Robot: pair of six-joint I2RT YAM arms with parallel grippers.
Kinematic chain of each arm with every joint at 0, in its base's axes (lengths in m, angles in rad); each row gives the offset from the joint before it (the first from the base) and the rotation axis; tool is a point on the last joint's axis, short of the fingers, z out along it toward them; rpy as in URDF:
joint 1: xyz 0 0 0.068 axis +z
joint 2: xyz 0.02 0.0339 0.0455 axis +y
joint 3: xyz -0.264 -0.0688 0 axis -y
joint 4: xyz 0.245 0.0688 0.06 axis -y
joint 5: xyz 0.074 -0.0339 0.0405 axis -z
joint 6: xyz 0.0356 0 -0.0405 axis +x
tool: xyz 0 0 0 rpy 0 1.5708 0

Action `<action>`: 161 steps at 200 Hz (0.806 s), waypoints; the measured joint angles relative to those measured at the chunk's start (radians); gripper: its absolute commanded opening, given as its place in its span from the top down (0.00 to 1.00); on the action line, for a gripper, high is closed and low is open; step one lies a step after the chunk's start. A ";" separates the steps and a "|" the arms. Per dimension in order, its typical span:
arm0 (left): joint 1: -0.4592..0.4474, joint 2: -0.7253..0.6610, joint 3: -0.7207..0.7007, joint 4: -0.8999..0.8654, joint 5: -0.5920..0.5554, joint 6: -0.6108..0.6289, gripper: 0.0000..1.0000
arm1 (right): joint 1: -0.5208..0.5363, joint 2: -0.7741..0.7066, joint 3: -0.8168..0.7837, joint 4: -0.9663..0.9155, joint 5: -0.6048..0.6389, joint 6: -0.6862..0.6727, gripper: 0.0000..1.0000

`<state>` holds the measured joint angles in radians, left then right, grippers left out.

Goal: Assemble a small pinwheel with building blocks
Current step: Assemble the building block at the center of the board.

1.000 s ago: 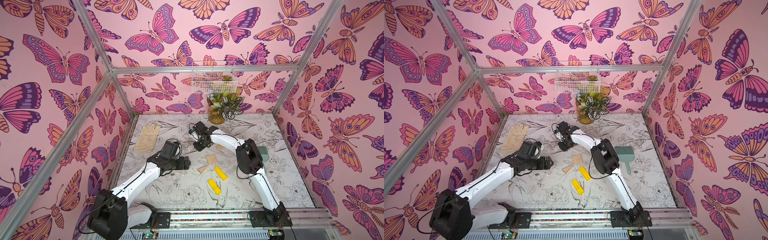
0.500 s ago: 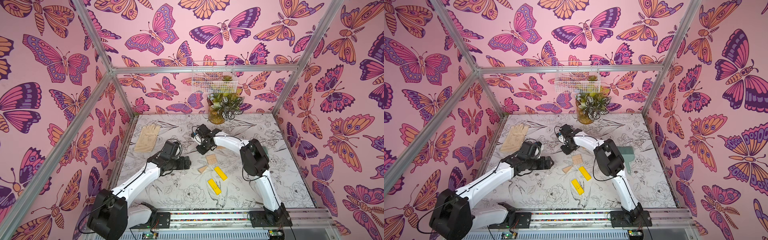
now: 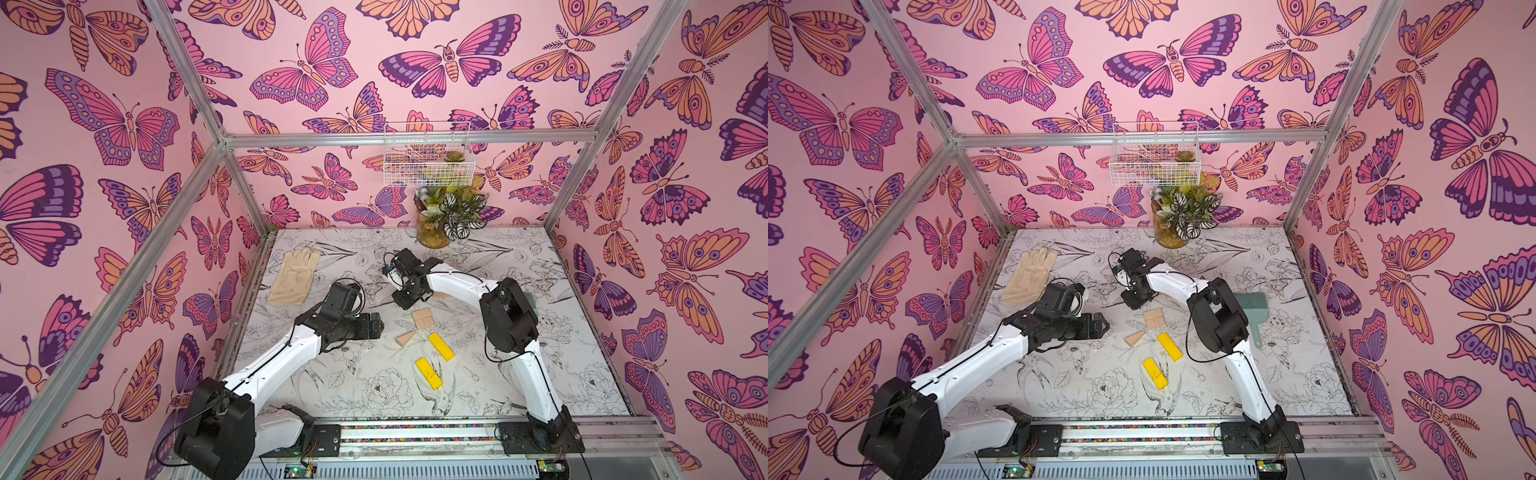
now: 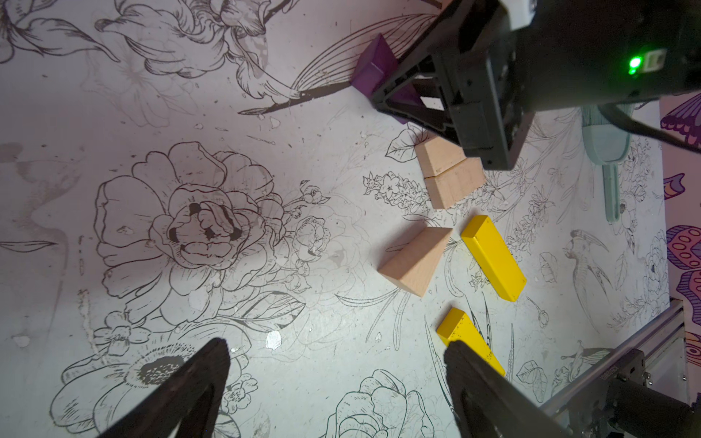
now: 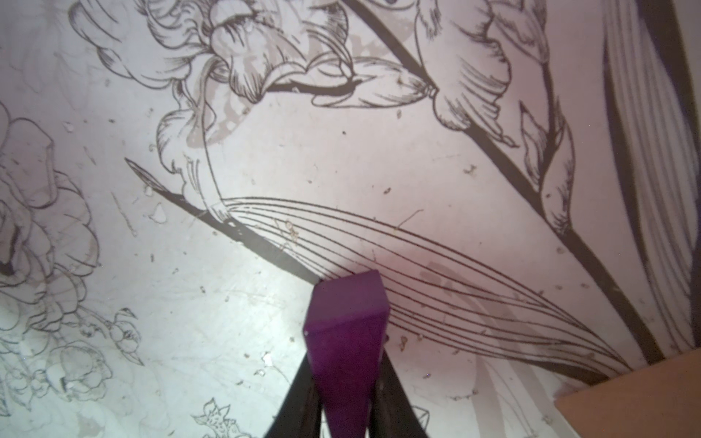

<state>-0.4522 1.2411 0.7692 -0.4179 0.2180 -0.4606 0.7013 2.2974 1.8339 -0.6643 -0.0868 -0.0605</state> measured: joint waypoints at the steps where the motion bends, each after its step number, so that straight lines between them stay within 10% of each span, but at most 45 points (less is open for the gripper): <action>1: 0.000 0.000 0.000 0.000 0.000 0.000 0.08 | 0.000 0.000 0.000 0.000 0.000 0.000 0.76; 161: -0.006 0.006 0.000 0.003 0.000 0.013 0.04 | 0.008 -0.026 -0.002 -0.006 -0.011 0.027 0.37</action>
<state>-0.4587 1.2472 0.7696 -0.4152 0.2176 -0.4477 0.7094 2.2711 1.8317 -0.6708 -0.0975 -0.0330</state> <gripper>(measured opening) 0.960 0.609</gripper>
